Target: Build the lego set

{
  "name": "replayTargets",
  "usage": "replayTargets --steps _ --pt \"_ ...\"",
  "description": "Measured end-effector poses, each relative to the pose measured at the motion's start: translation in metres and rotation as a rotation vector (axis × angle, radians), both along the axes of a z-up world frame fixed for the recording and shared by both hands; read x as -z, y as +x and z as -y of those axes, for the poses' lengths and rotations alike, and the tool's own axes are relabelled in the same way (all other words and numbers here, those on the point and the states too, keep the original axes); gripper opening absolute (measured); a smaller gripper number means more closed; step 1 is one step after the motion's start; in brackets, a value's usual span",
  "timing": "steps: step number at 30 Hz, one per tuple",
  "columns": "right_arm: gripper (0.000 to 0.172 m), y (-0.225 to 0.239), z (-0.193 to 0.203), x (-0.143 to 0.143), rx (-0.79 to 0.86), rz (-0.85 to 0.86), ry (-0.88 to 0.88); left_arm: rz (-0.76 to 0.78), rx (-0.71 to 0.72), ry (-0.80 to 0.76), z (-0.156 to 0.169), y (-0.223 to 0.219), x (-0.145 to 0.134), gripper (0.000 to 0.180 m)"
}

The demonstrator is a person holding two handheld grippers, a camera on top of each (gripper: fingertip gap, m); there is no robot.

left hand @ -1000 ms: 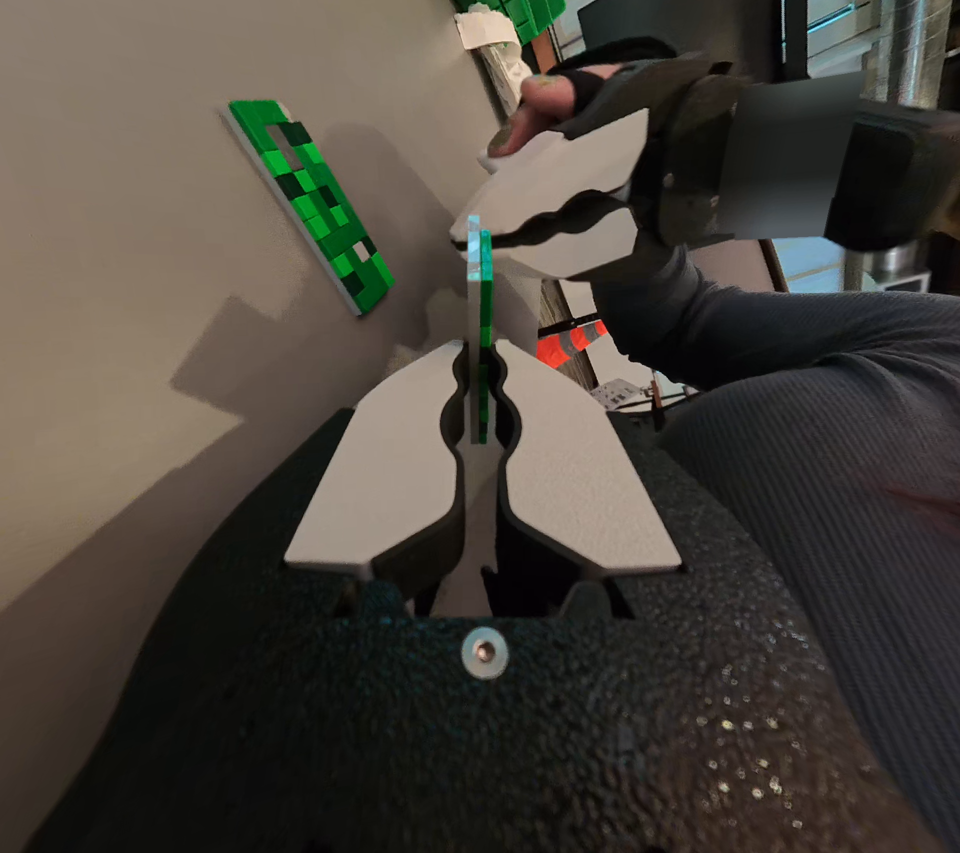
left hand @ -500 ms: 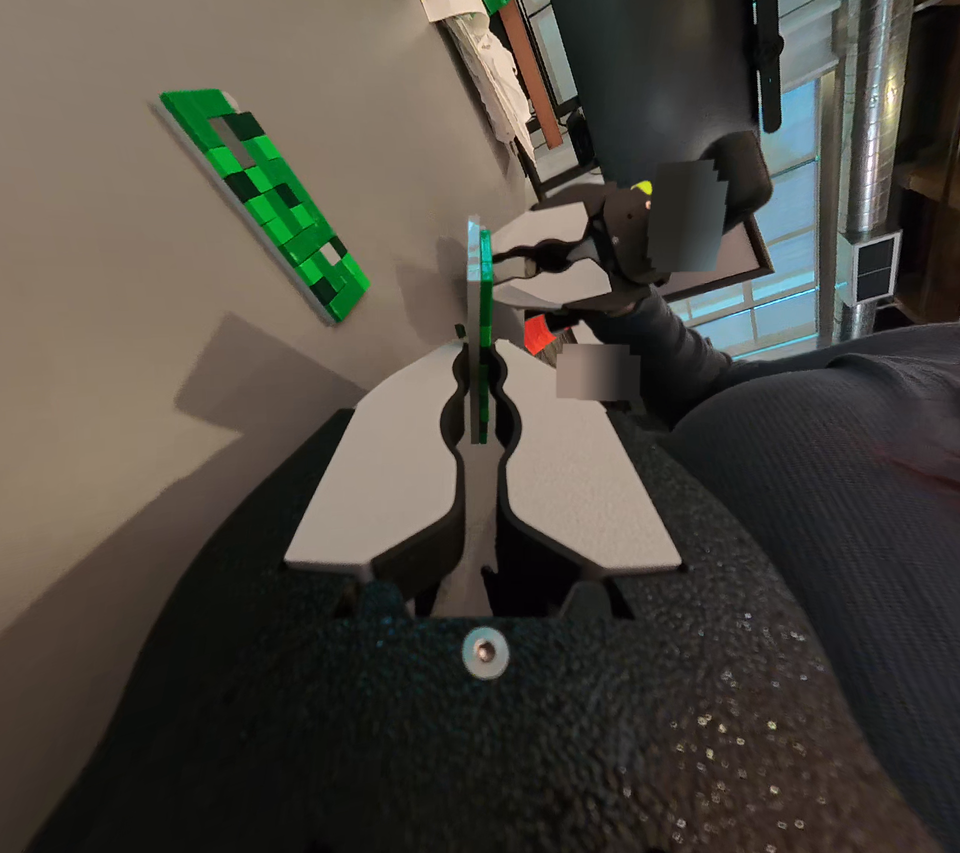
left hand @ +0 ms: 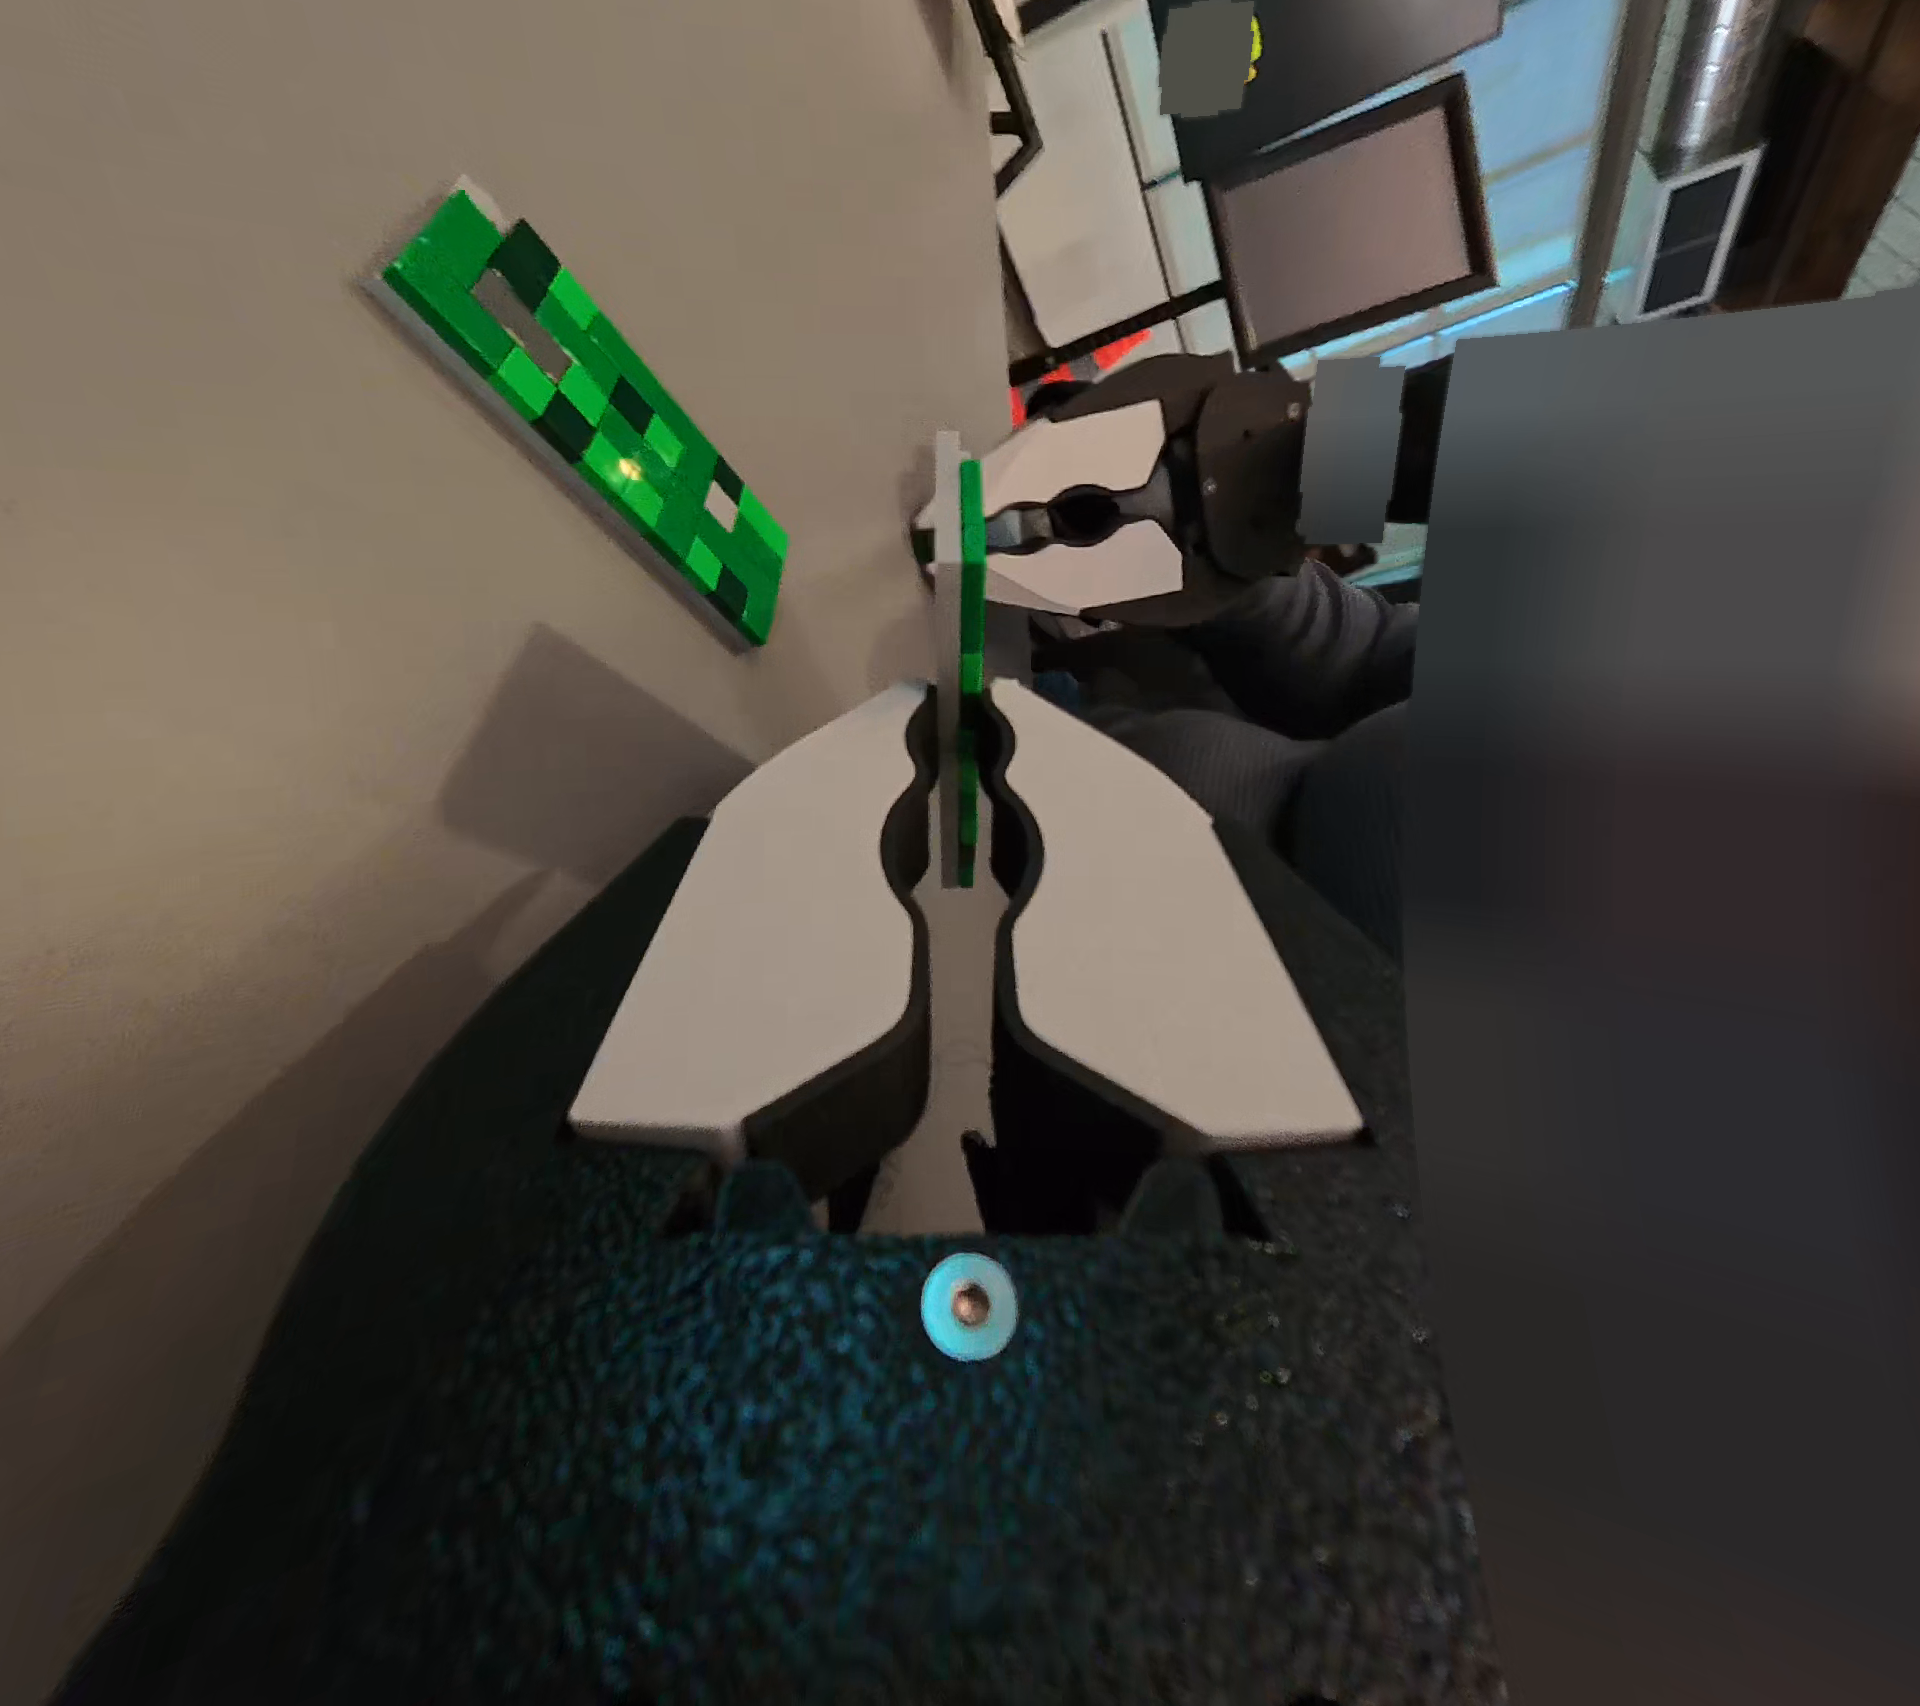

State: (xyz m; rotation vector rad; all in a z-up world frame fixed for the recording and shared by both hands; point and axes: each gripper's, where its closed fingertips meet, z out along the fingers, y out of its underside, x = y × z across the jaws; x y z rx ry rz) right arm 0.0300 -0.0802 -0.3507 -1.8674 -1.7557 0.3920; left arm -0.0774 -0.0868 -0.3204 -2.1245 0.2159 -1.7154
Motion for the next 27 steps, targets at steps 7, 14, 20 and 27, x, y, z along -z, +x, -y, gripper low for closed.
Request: replayTargets --steps 7,14,20,27 --pt "0.007 0.025 -0.038 -0.004 -0.328 0.471 0.059 0.119 0.051 -0.002 0.017 -0.004 -0.007 0.006" --pt "0.007 0.073 -0.098 -0.021 -0.381 1.36 0.063 0.053 0.005 0.043 0.02 -0.022 -0.009 0.006" --pt "0.007 0.061 -0.094 0.002 -0.417 1.515 -0.014 0.09 -0.051 0.048 0.015 -0.037 -0.013 0.006" --pt "0.035 0.03 -0.075 -0.005 -0.376 1.177 -0.112 0.107 -0.031 0.05 0.016 -0.032 -0.013 0.006"
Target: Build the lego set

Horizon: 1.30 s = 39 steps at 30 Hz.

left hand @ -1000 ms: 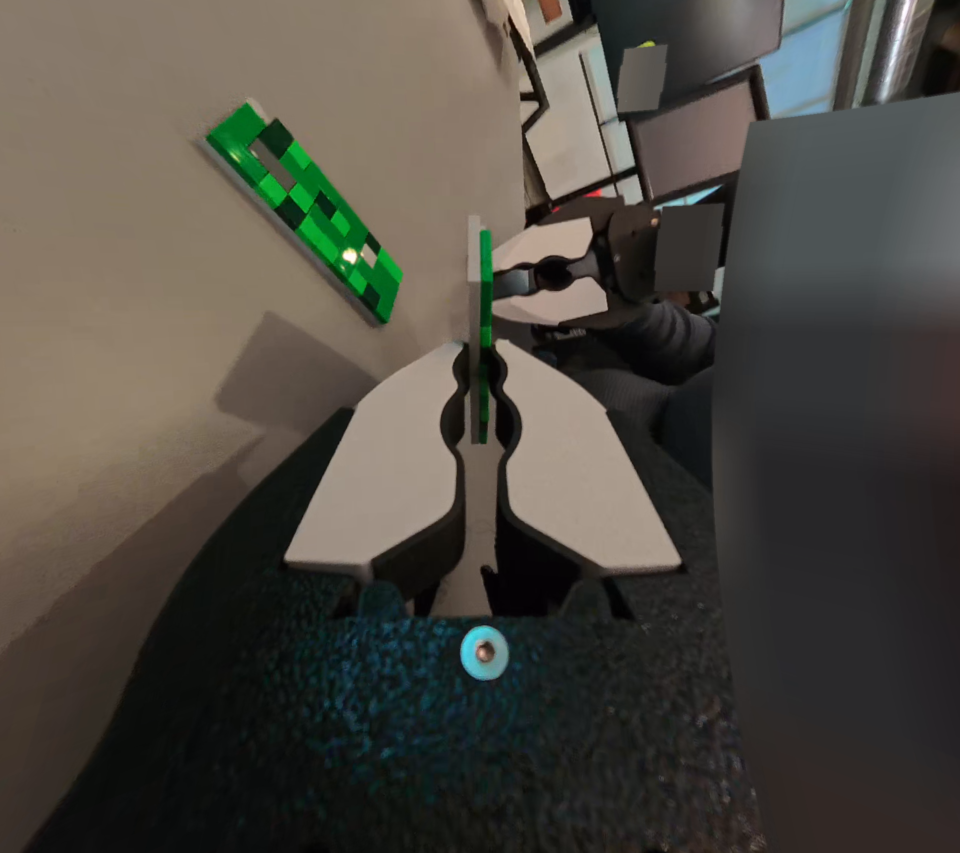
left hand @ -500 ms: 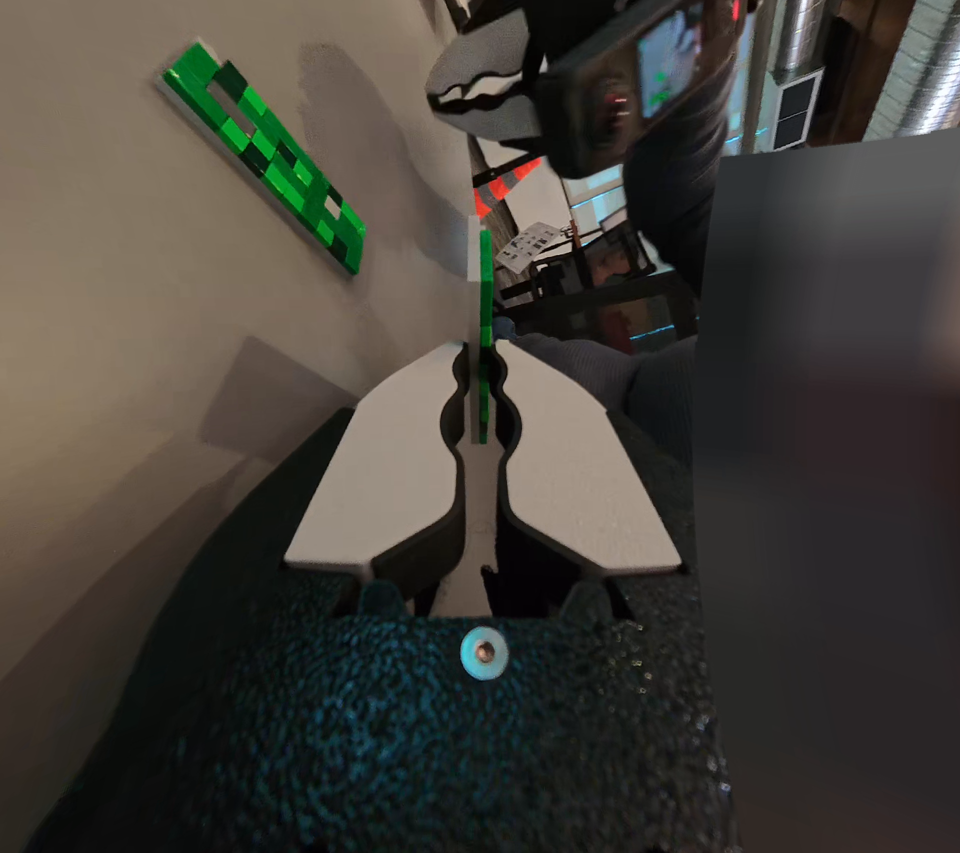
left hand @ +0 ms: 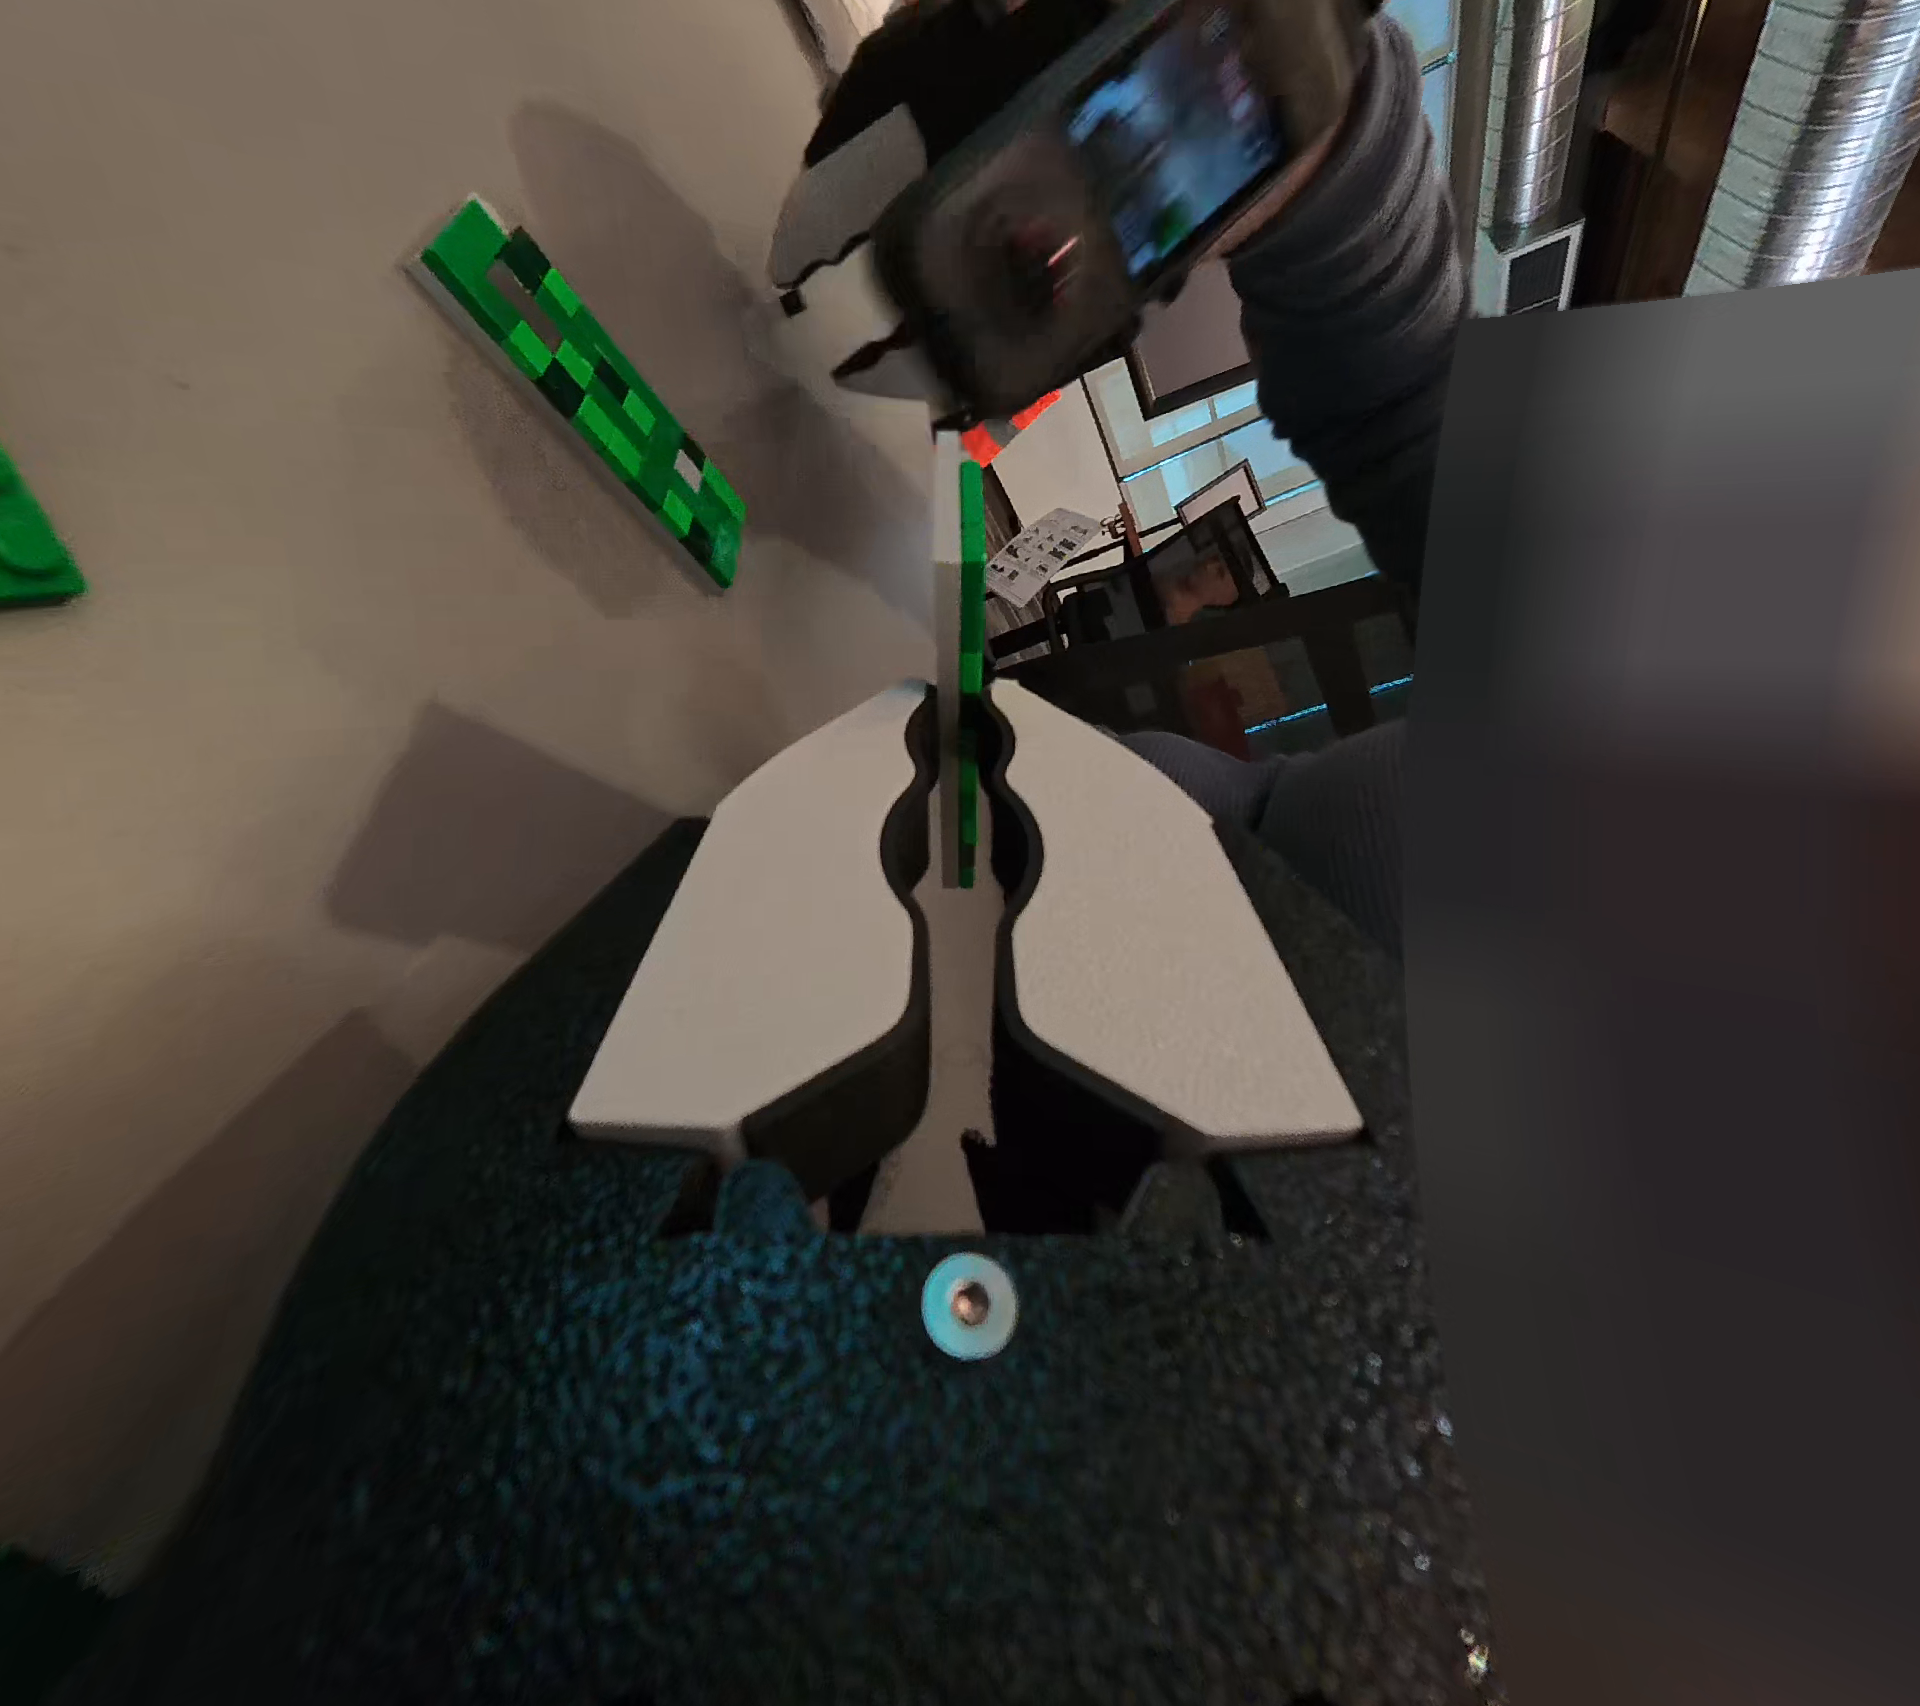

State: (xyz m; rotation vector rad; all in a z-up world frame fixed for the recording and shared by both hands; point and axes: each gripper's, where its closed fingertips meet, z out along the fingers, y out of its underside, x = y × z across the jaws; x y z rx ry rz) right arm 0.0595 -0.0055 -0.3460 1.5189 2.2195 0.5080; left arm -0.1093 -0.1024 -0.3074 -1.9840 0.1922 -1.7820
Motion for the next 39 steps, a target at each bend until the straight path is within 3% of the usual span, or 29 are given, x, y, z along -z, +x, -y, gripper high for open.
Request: replayTargets --steps 4,8,12,15,20,28,31,34,36,39 --pt "0.042 -0.021 -0.006 -0.025 0.19 -0.529 -0.046 0.02 0.012 0.002 0.0 0.005 -0.001 0.006" --pt "0.032 -0.01 -0.015 -0.036 0.453 -1.014 -0.038 0.085 0.032 0.018 0.0 0.014 -0.01 0.005" --pt "0.026 0.014 -0.011 -0.022 0.678 -1.211 0.049 0.116 0.055 0.033 0.002 0.021 -0.015 0.006" --pt "0.027 0.021 -0.005 -0.015 0.741 -1.281 0.166 0.121 0.068 0.028 0.004 0.025 -0.015 0.005" --pt "0.033 0.028 -0.003 0.0 0.685 -1.209 0.366 0.119 0.071 0.016 0.003 0.026 -0.012 0.006" --pt "0.032 0.001 0.01 -0.001 0.609 -1.277 0.268 0.116 0.071 0.009 0.003 0.027 -0.01 0.006" --pt "0.031 0.009 0.002 -0.003 0.594 -1.24 0.371 0.121 0.068 0.006 0.003 0.026 -0.011 0.006" --pt "0.028 0.012 0.002 0.0 0.605 -1.24 0.353 0.117 0.069 0.005 0.003 0.026 -0.01 0.006" --pt "0.023 0.015 -0.002 0.001 0.527 -1.23 0.358 0.117 0.082 0.002 0.005 0.027 -0.01 0.006" --pt "0.021 0.016 0.001 0.002 0.374 -1.243 0.19 0.125 0.14 -0.01 0.013 0.03 -0.011 0.006"
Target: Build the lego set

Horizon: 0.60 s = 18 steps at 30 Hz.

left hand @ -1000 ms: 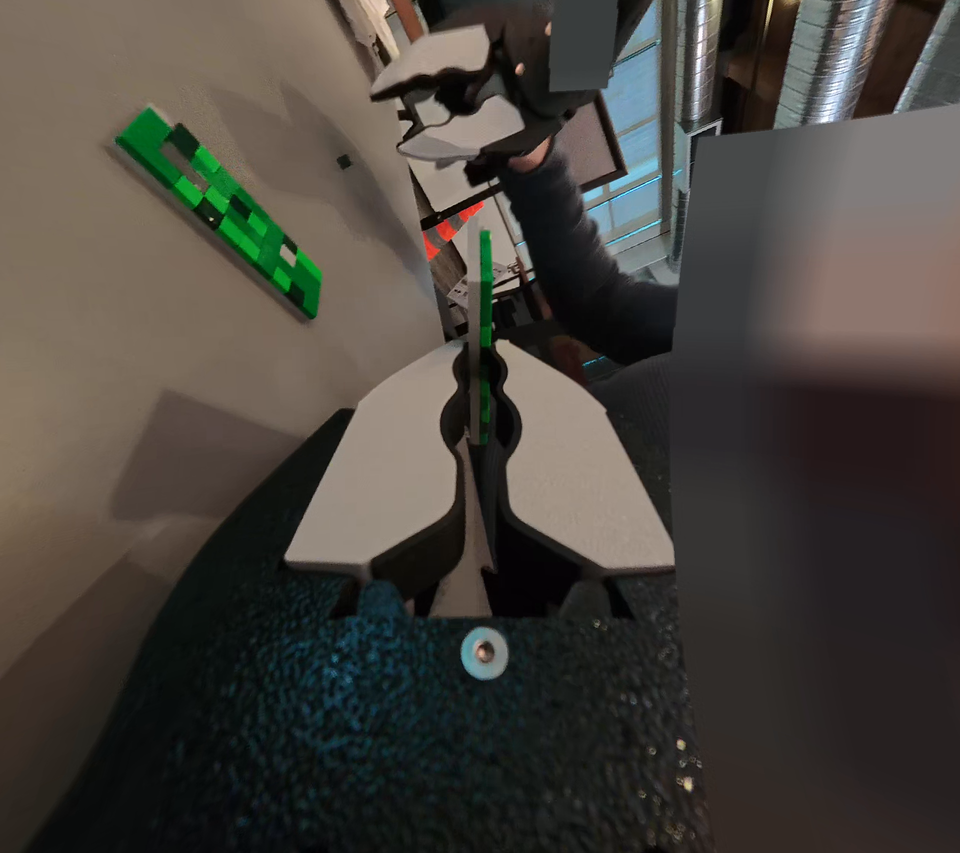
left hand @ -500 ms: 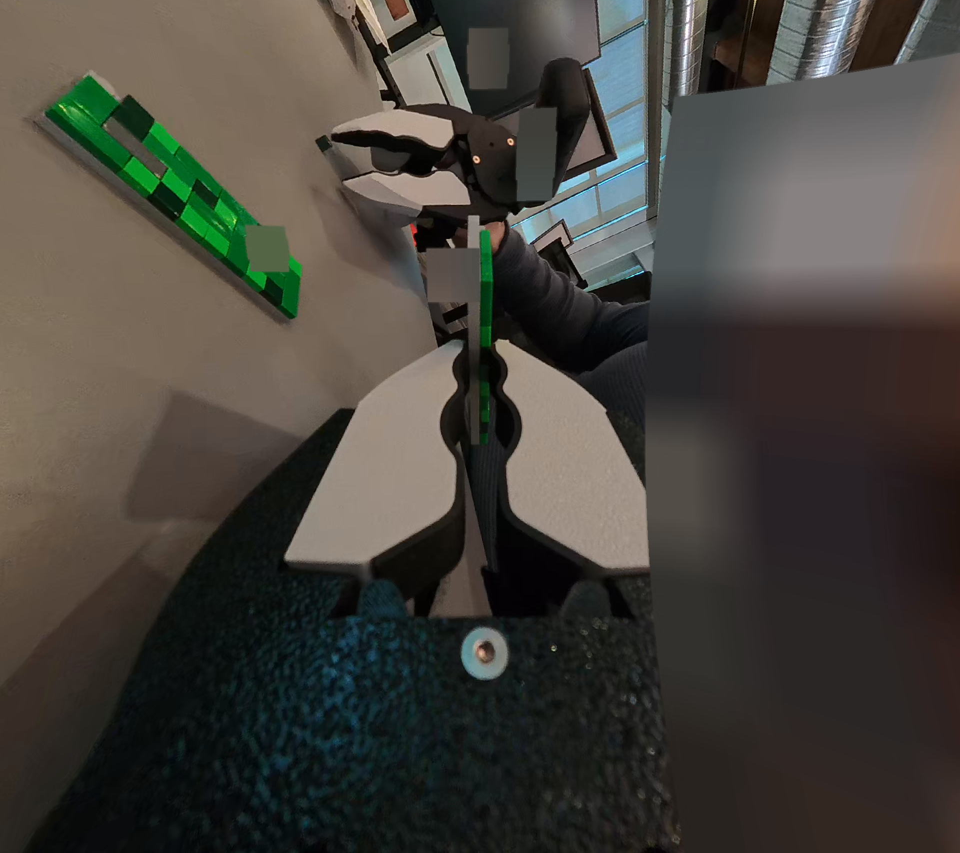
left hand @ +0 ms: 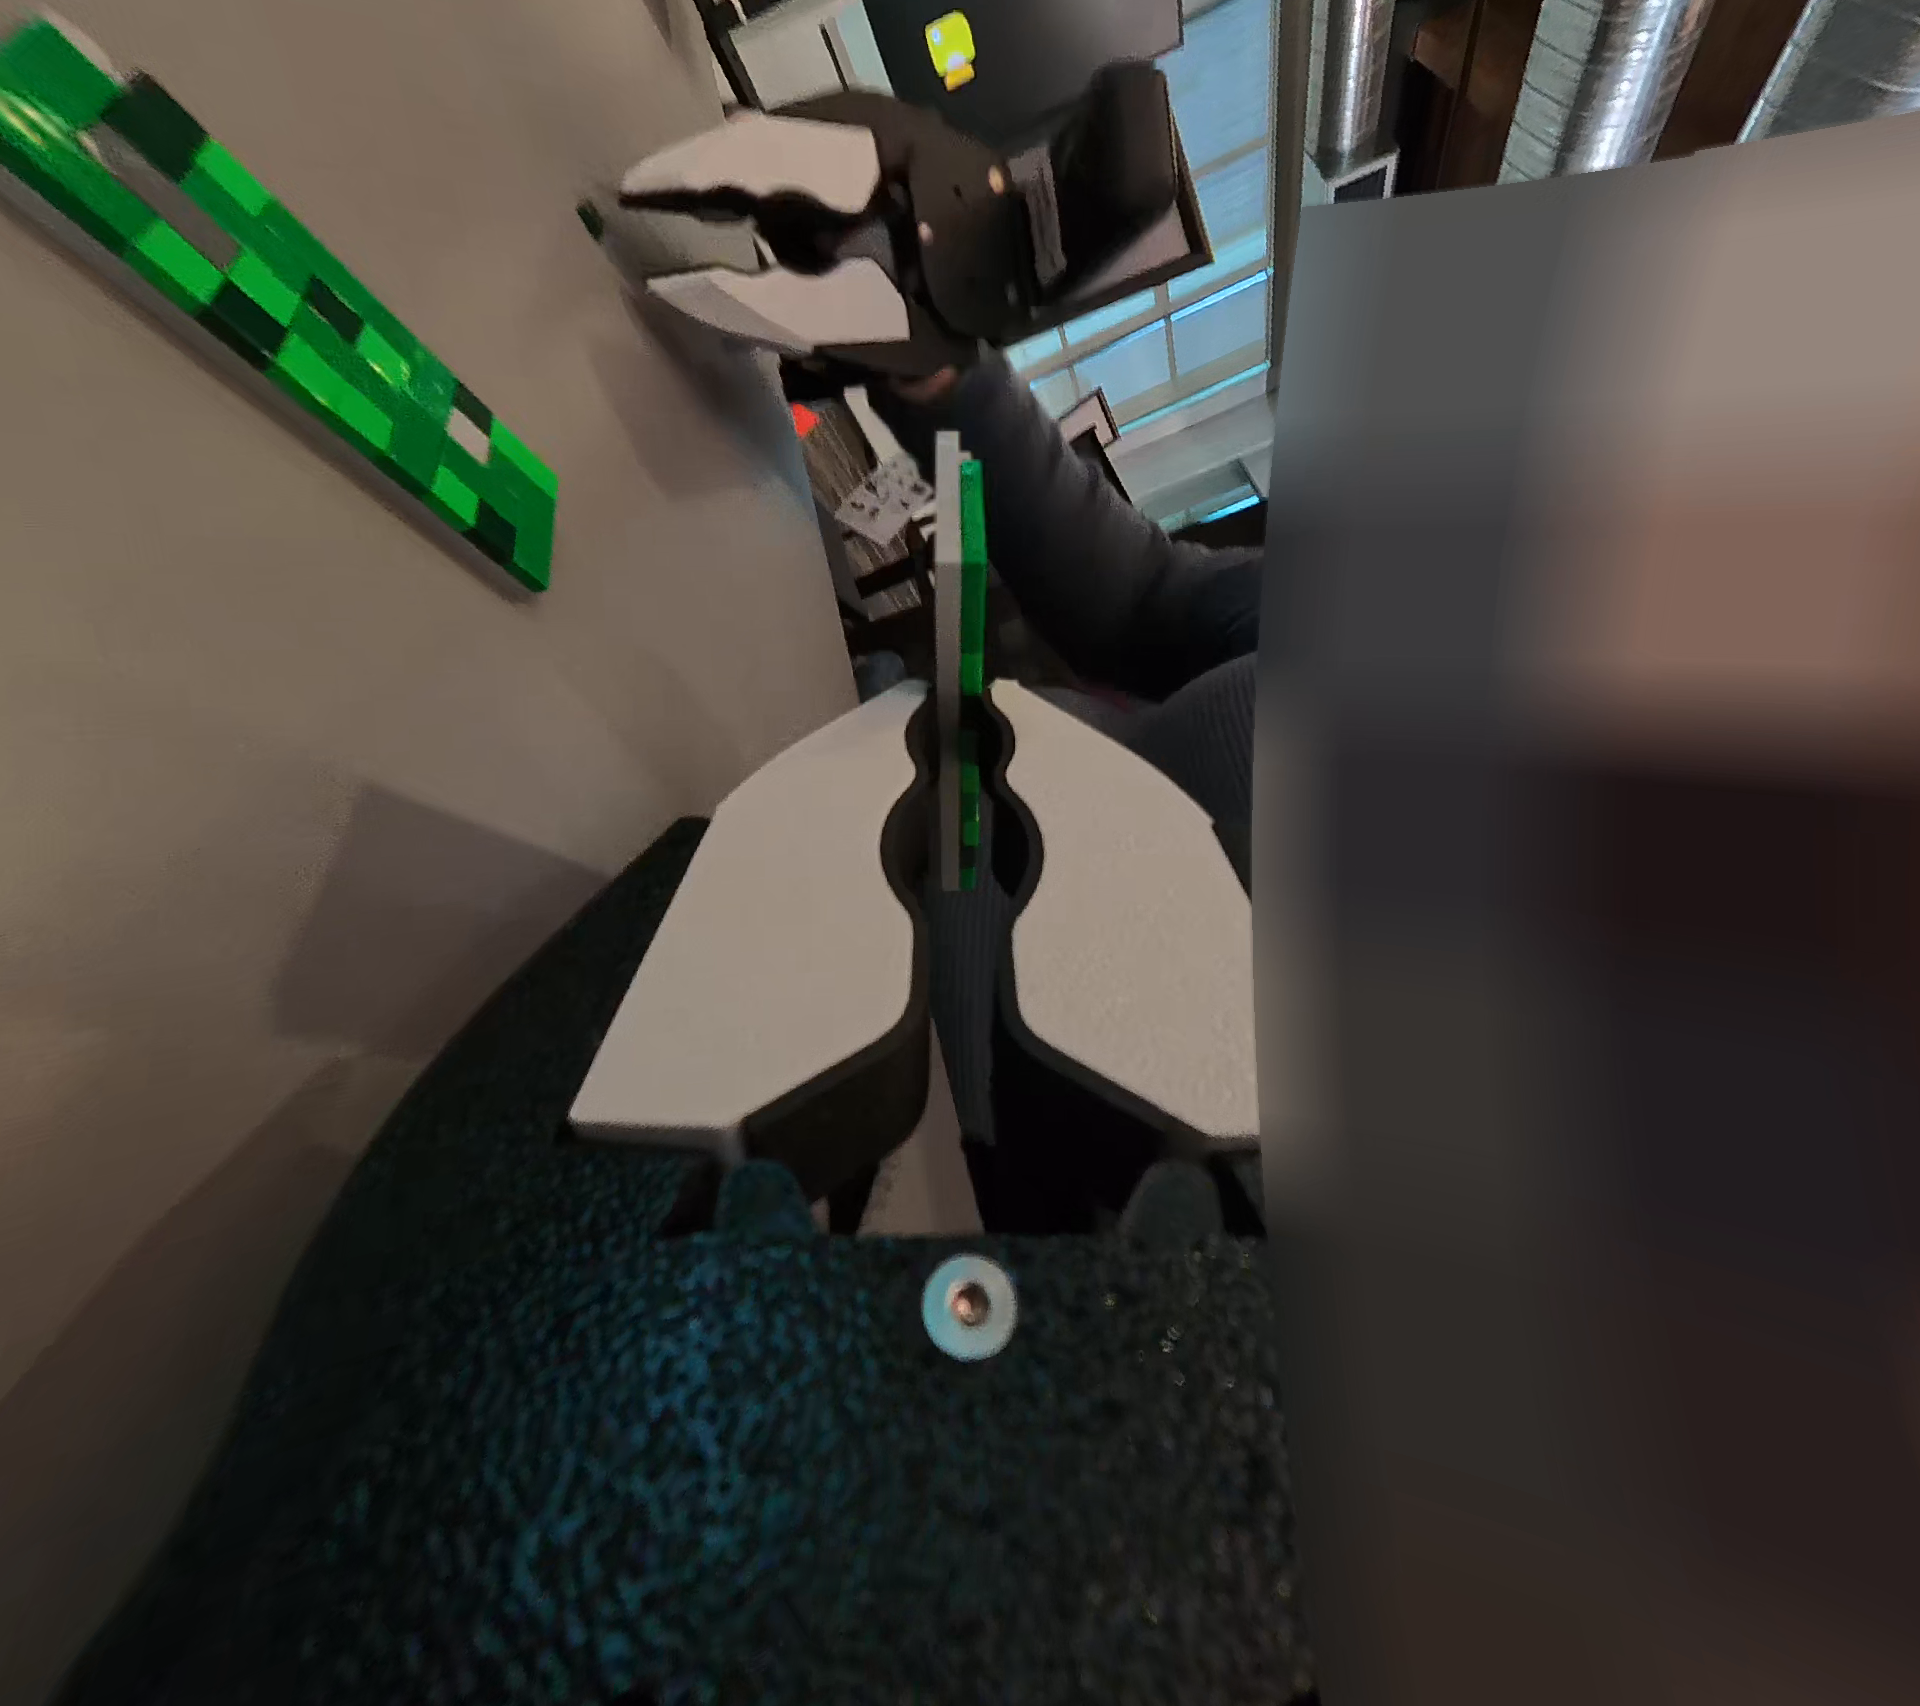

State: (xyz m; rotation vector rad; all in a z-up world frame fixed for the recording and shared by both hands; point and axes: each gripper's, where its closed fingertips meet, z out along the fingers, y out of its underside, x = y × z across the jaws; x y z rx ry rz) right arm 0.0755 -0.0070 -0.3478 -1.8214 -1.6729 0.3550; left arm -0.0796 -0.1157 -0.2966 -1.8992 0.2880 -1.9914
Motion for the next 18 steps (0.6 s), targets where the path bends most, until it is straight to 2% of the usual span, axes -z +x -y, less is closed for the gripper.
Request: replayTargets --steps 3,8,11,16,18 --pt "0.021 0.001 -0.003 0.003 -0.159 -0.04 -0.065 -0.015 0.069 -0.028 0.009 0.01 0.005 0.006" --pt "0.02 -0.005 -0.005 0.007 -0.262 -0.045 -0.184 -0.015 0.112 -0.057 0.016 0.013 0.008 0.006" --pt "0.007 -0.006 -0.011 0.008 -0.288 -0.006 -0.129 0.022 0.094 -0.069 0.013 0.01 0.004 0.006" --pt "0.007 -0.007 -0.013 0.007 -0.292 0.033 -0.107 0.027 0.064 -0.077 0.009 0.009 0.004 0.006" --pt "0.007 -0.02 -0.009 -0.003 -0.29 0.012 -0.067 0.03 0.033 -0.083 0.004 0.009 0.004 0.006"
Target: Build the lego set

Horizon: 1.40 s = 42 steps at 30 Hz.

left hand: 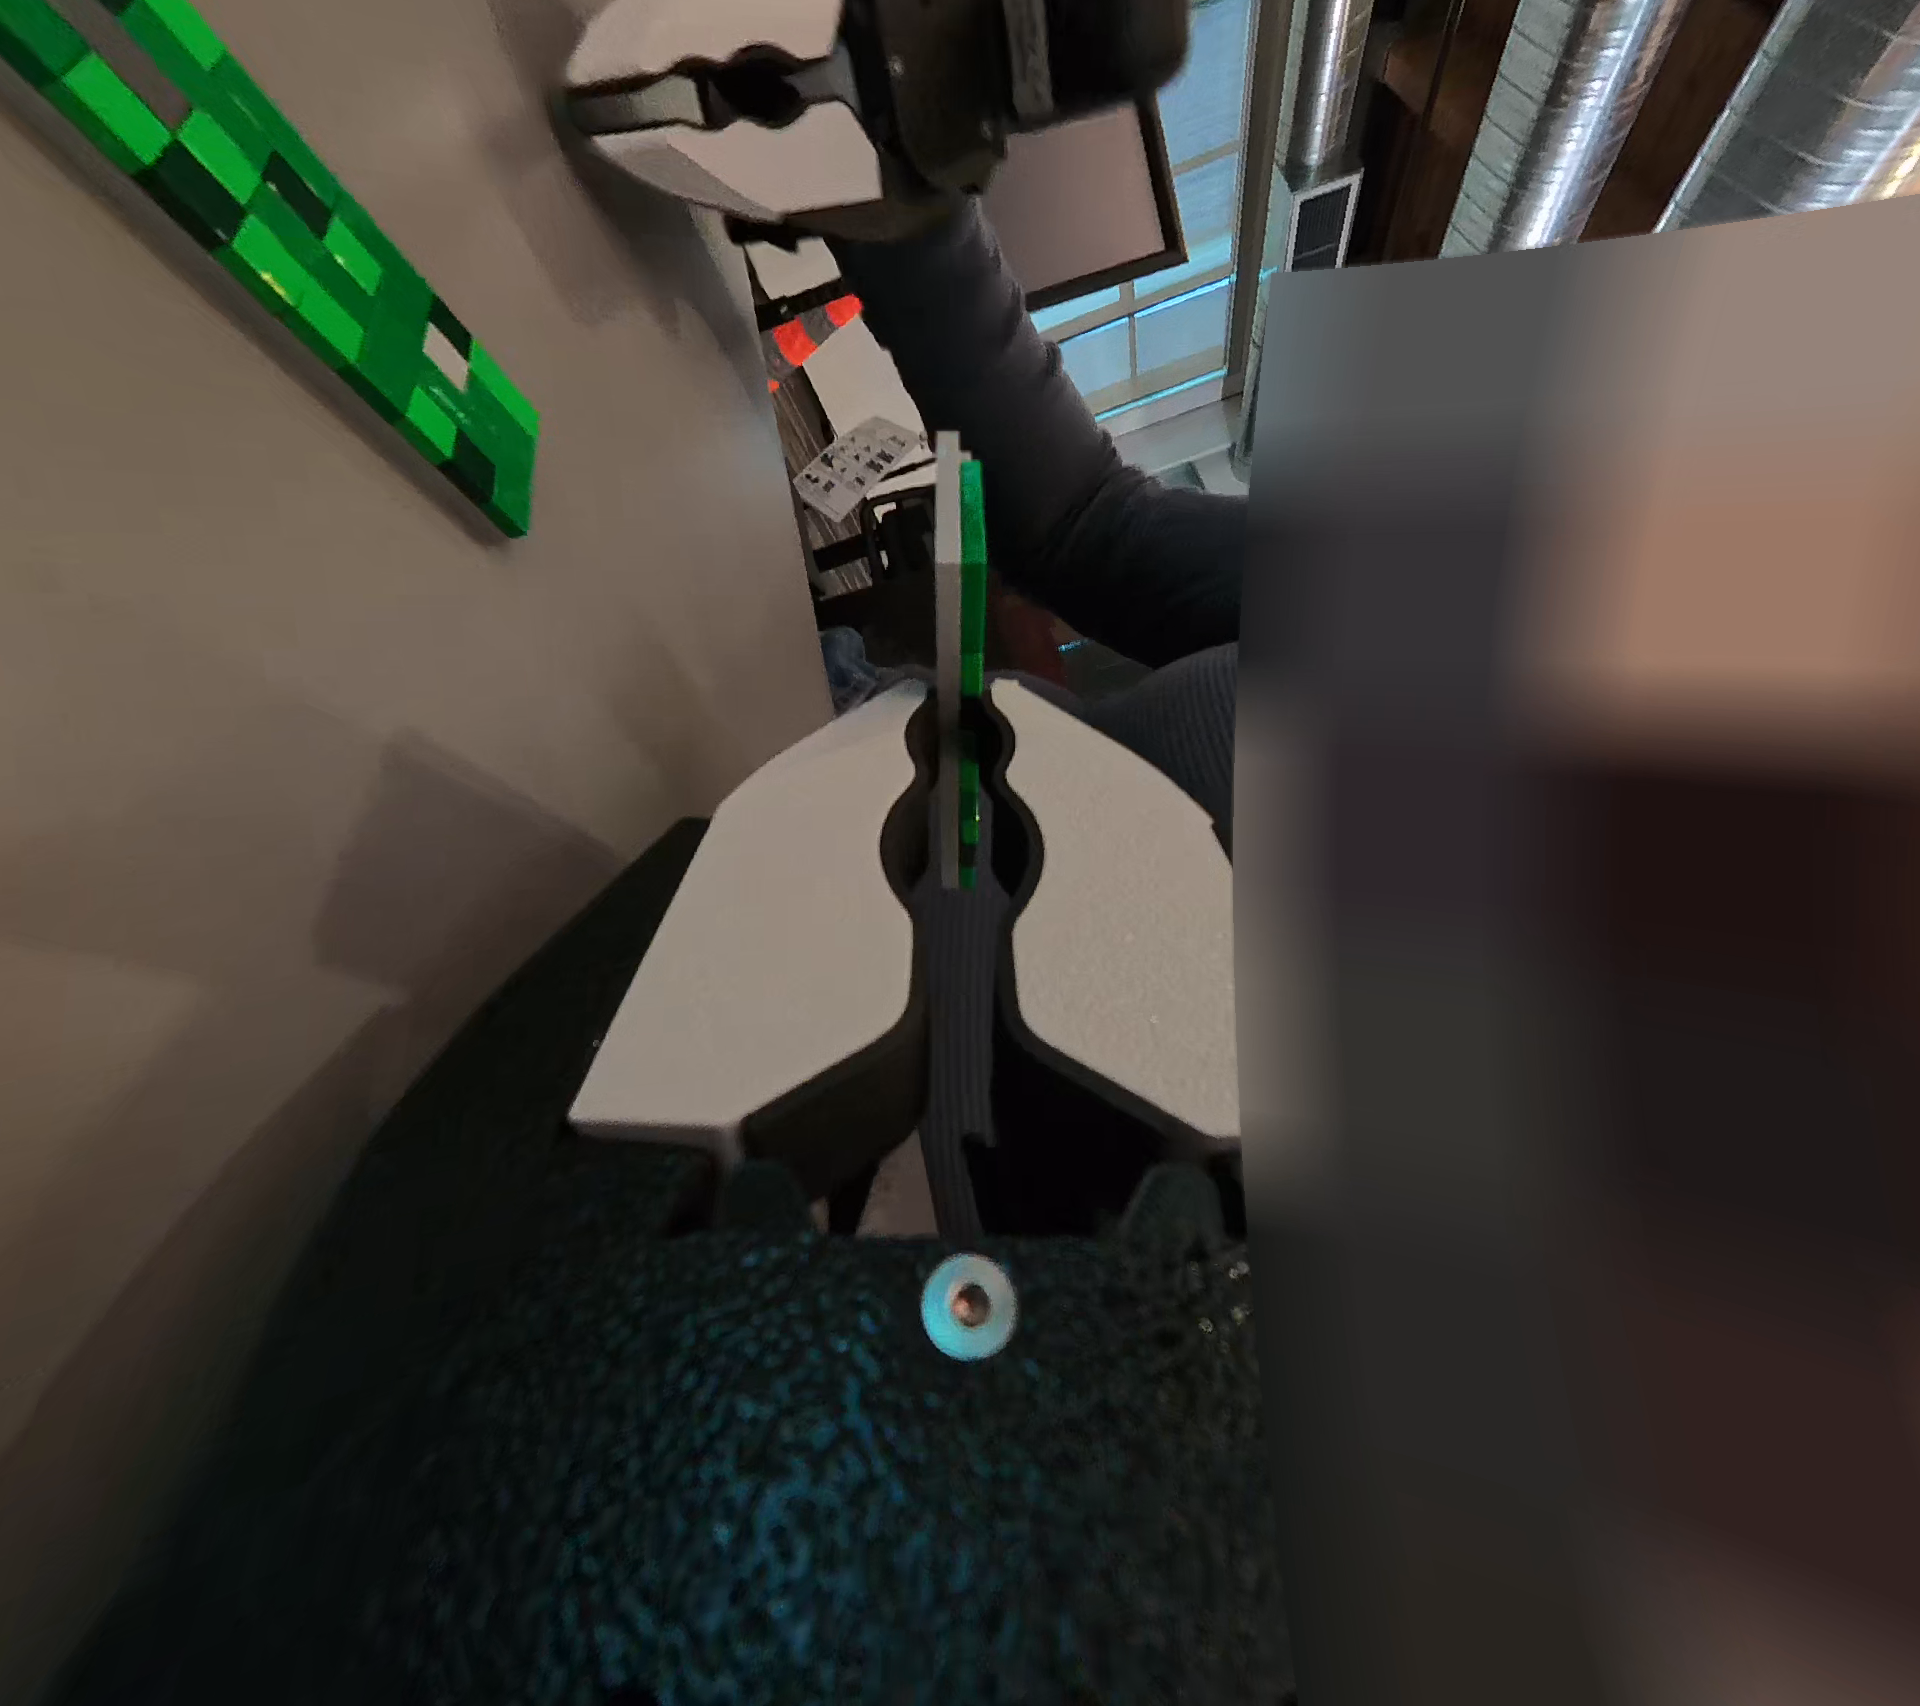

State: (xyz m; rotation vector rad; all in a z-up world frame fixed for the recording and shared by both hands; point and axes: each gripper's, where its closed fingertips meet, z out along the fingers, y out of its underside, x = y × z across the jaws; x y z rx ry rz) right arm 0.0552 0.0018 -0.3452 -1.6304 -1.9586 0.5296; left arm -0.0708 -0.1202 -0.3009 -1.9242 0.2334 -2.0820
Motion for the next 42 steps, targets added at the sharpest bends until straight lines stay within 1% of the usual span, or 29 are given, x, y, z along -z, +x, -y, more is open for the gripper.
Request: replayTargets --steps 2,5,8,11,15,31,42 --pt "0.007 -0.029 0.012 -0.022 -0.028 -0.084 0.04 -0.001 -0.025 -0.012 -0.004 0.001 0.001 0.006" --pt "0.007 -0.076 0.042 -0.051 -0.105 -0.158 0.098 -0.04 -0.029 -0.025 -0.006 0.004 0.007 0.006" --pt "0.007 -0.111 0.066 -0.06 -0.144 -0.149 0.117 -0.04 -0.046 -0.024 -0.009 0.006 0.007 0.006" --pt "0.007 -0.129 0.08 -0.06 -0.186 -0.122 0.15 -0.031 -0.063 -0.017 -0.011 0.008 0.006 0.006" --pt "0.007 -0.135 0.08 -0.061 -0.2 -0.09 0.192 -0.047 -0.075 -0.01 -0.013 0.011 0.008 0.006" --pt "0.007 -0.138 0.083 -0.058 -0.245 0.04 0.195 -0.059 -0.052 0.018 -0.008 0.013 0.008 0.006" --pt "0.009 -0.137 0.086 -0.058 -0.264 0.057 0.194 -0.056 -0.046 0.021 -0.008 0.013 0.007 0.006"
